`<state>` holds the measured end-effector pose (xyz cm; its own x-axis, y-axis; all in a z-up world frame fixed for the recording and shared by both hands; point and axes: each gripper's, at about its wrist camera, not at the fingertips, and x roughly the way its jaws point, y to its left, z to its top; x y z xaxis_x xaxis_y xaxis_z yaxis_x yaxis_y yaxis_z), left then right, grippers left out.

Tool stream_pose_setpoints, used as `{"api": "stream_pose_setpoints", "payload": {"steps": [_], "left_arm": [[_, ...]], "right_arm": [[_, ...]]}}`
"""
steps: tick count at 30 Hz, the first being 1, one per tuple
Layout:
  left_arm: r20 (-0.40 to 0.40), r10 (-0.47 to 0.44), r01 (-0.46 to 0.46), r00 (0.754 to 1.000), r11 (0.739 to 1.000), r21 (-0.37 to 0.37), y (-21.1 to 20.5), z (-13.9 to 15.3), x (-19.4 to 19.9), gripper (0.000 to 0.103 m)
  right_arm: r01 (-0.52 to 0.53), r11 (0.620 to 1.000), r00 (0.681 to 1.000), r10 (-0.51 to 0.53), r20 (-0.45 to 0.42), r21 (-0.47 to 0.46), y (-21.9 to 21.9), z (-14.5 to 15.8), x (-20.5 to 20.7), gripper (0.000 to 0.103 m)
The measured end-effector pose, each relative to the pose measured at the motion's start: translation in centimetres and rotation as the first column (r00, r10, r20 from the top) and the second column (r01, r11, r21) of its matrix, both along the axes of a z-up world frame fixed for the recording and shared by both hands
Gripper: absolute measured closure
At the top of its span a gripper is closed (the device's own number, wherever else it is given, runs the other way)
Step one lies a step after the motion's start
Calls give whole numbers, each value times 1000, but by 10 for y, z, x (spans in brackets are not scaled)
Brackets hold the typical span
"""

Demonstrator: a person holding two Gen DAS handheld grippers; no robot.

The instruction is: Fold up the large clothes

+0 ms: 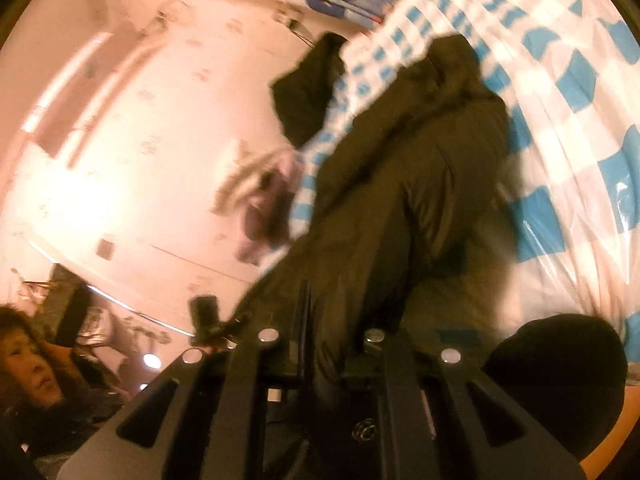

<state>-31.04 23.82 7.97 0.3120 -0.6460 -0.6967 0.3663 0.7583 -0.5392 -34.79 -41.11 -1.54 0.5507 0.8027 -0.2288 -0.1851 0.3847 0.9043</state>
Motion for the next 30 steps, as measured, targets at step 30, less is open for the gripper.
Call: {"api": "stream_pose_setpoints", "payload": {"steps": [30], "left_arm": [[181, 133, -84, 974, 963, -257, -9, 83, 140, 95]], "right_arm": [[23, 974, 964, -82, 252, 227, -24, 62, 147, 91]]}}
